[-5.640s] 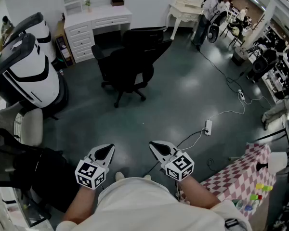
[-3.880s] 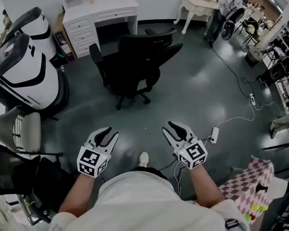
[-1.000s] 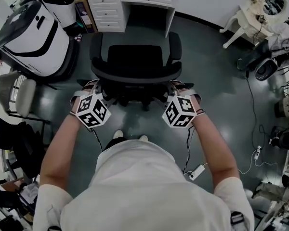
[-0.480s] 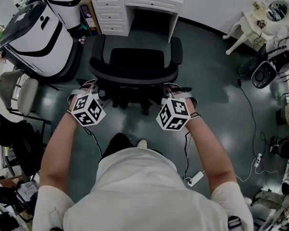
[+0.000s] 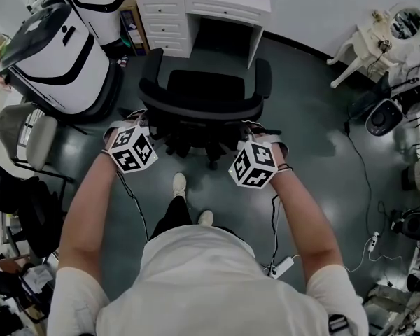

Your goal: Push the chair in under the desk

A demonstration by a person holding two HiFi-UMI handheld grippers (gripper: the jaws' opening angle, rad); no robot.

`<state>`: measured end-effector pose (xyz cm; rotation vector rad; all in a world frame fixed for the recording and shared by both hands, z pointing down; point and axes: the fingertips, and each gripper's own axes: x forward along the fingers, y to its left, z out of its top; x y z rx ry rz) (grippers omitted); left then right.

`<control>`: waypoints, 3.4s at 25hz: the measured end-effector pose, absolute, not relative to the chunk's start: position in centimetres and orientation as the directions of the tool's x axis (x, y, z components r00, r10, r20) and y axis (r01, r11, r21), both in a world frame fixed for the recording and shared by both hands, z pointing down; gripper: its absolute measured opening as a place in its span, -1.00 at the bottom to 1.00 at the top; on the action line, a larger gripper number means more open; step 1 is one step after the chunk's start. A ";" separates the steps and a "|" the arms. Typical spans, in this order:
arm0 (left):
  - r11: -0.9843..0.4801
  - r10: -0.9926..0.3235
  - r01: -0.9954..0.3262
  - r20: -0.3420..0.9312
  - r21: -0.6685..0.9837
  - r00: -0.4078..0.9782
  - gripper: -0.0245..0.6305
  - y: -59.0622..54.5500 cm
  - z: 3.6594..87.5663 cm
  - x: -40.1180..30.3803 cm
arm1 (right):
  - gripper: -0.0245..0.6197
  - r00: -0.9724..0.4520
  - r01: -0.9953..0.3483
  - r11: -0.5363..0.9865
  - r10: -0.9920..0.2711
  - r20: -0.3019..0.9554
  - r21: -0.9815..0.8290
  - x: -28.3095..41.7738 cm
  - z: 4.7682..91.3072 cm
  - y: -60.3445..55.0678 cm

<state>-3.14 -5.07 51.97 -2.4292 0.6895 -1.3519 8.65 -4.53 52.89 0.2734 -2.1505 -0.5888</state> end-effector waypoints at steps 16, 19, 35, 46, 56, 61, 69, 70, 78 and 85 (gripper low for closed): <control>-0.866 -0.499 -0.234 0.733 -0.442 0.462 -0.50 -13.3 51.8 -3.5 | -0.57 -0.601 0.001 0.854 -0.415 0.683 0.520 8.3 52.7 -12.7; -0.857 -0.513 -0.225 0.721 -0.465 0.465 -0.50 -15.1 51.8 -3.8 | -0.58 -0.590 -0.012 0.866 -0.409 0.696 0.499 8.1 52.7 -14.6; -0.865 -0.490 -0.173 0.718 -0.471 0.494 -0.49 -23.4 51.9 -7.7 | -0.58 -0.553 -0.084 0.871 -0.444 0.705 0.484 4.1 52.8 -22.3; -0.866 -0.482 -0.154 0.711 -0.476 0.512 -0.49 -28.0 52.0 -9.4 | -0.58 -0.536 -0.113 0.866 -0.466 0.704 0.486 2.5 52.9 -26.7; -0.872 -0.471 -0.148 0.715 -0.467 0.516 -0.49 -32.3 52.0 -9.1 | -0.58 -0.540 -0.120 0.857 -0.480 0.692 0.501 2.7 52.9 -30.7; -0.872 -0.472 -0.155 0.717 -0.464 0.513 -0.49 -34.6 52.1 -8.3 | -0.58 -0.540 -0.112 0.865 -0.466 0.700 0.490 3.6 53.0 -33.0; -0.874 -0.472 -0.163 0.722 -0.457 0.507 -0.49 -38.4 52.2 -7.3 | -0.58 -0.547 -0.102 0.866 -0.459 0.700 0.489 4.6 53.0 -37.0; -0.877 -0.469 -0.166 0.724 -0.451 0.506 -0.49 -38.9 52.3 -7.1 | -0.58 -0.548 -0.099 0.867 -0.457 0.700 0.488 4.7 53.1 -37.4; -0.882 -0.462 -0.174 0.733 -0.438 0.500 -0.50 -41.8 52.6 -5.7 | -0.58 -0.558 -0.084 0.866 -0.451 0.697 0.494 6.1 53.5 -40.4; -0.878 -0.471 -0.183 0.731 -0.442 0.494 -0.50 -43.6 52.6 -4.2 | -0.58 -0.566 -0.069 0.868 -0.440 0.697 0.491 7.6 53.5 -42.4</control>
